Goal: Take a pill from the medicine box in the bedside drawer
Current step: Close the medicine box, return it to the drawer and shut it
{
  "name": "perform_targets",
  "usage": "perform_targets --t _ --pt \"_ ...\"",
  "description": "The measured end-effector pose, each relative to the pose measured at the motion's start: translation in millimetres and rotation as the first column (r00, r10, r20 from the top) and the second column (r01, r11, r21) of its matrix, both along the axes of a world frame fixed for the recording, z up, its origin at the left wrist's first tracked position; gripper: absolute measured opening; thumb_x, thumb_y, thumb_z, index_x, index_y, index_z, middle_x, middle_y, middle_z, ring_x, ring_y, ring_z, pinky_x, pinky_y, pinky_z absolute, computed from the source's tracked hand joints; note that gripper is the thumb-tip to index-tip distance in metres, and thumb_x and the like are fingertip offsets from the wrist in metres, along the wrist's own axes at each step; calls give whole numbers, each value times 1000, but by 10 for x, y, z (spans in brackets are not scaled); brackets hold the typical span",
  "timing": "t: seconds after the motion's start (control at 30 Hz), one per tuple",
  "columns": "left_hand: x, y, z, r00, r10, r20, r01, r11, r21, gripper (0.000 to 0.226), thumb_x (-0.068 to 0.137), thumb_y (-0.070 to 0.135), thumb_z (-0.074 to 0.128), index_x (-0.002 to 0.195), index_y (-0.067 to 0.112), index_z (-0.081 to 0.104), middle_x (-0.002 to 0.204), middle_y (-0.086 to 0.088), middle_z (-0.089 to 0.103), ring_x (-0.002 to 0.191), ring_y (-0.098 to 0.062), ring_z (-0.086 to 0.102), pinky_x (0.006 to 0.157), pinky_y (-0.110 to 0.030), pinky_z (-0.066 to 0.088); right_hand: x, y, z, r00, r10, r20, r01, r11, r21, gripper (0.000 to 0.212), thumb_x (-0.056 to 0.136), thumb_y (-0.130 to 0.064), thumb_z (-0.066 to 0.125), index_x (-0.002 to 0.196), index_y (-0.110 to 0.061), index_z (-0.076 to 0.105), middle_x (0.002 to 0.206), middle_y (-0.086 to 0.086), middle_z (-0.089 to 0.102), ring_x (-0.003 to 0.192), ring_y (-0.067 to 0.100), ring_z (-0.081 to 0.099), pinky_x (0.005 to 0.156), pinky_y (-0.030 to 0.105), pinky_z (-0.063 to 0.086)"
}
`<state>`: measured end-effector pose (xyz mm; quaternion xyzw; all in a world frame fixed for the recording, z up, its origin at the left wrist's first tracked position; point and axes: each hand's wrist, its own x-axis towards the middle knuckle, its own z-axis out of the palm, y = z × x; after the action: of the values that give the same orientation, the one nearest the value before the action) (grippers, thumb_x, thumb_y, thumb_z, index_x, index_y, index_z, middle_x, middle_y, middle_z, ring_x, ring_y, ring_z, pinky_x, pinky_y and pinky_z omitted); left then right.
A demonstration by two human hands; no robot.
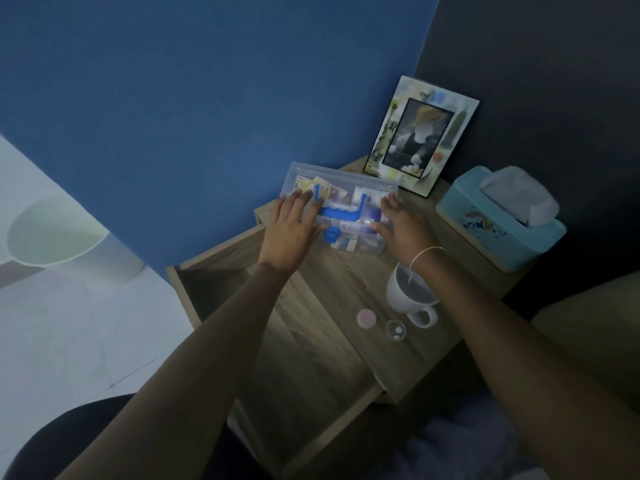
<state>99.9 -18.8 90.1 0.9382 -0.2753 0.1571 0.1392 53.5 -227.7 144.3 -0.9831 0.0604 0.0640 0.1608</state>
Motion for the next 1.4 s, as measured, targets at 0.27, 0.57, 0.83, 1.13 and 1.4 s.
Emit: perform_targets --t 0.27,0.57,0.83,1.13,1.4 --pt "51 2 -6 1000 27 3 -27 1000 3 65 85 62 49 131 16 50 134 -11 53 126 -30 47 109 -45 31 13 -3 17 1000 7 -4 -7 1000 -7 59 98 -30 47 148 -7 26 161 11 15 147 27 21 117 39 26" --pt "75 -3 28 997 2 -72 -10 994 -111 71 76 51 68 134 16 46 132 -8 51 126 -28 45 111 -42 28 15 33 18 1000 -2 6 2 1000 3 58 98 -29 48 147 -6 28 161 12 18 145 29 25 115 41 28" --pt "74 -92 -37 995 94 -20 -93 994 62 88 78 54 65 146 12 29 139 -12 47 130 -29 42 116 -45 24 30 10 -28 999 -8 33 7 1000 15 61 96 -30 52 147 -6 28 160 12 20 145 28 27 115 39 28" --pt "258 -14 154 865 105 -490 -389 758 -524 74 95 48 43 151 9 14 160 -17 9 149 -30 5 121 -42 6 374 -26 -9 807 -590 -11 470 633 615 64 90 -40 58 143 -13 38 144 12 47 127 30 50 104 37 42" --pt "409 163 344 707 62 -704 -486 766 -421 49 100 29 40 142 3 35 143 -20 47 132 -35 43 109 -38 34 415 285 -77 761 -595 -259 547 374 749 50 85 -29 70 128 -8 56 121 9 64 90 22 66 63 28 59"
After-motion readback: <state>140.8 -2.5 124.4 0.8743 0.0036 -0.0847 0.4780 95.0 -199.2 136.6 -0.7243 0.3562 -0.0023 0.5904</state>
